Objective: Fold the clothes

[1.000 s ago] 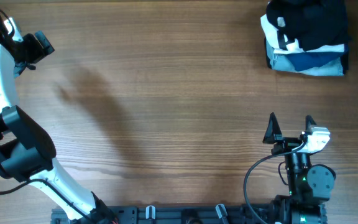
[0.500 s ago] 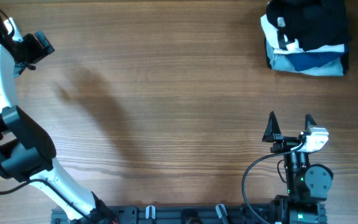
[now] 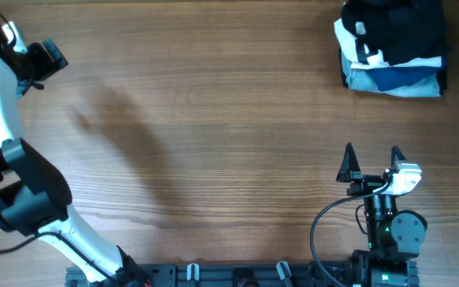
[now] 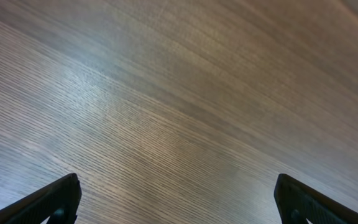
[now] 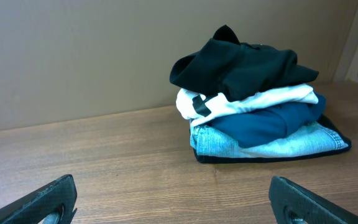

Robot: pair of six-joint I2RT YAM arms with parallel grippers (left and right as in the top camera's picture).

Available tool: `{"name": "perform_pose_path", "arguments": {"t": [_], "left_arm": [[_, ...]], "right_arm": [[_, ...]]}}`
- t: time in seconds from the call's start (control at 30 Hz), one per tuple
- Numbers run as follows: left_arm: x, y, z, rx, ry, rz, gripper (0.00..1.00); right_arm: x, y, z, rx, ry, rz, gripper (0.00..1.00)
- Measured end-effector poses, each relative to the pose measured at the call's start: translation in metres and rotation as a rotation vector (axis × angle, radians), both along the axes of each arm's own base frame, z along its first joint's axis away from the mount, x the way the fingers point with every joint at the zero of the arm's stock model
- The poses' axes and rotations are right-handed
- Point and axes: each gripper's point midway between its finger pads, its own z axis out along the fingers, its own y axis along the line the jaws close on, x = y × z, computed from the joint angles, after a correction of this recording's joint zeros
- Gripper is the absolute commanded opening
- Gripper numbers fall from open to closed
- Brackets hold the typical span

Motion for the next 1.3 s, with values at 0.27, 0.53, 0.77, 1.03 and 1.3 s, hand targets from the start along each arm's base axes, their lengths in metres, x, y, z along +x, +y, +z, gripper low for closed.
{"name": "perform_pose_path", "arguments": {"t": [0.27,0.53,0.77,1.03,1.3], "left_arm": [[-0.056,-0.056,0.198,0.167,-0.373,-0.060,1.00],[-0.118,-0.136,0.227,0.260,-0.806,-0.202,1.00],[-0.191,-0.171,0.092,0.259,-0.970,-0.280,1.00],[-0.215,-0.185,0.050,0.293,-1.109,-0.295,1.00],[-0.220,-0.183,0.016,0.263,-0.982,-0.285,1.00]], "right_arm": [[0.000,0.000,-0.001,0.000,0.003,0.000,1.00],[0.000,0.000,-0.002,0.001,0.007,-0.001,1.00],[0.001,0.000,-0.003,0.001,0.012,-0.001,1.00],[0.001,0.000,-0.005,0.002,0.016,0.000,1.00],[0.001,0.000,-0.005,0.002,0.016,0.000,1.00]]}}
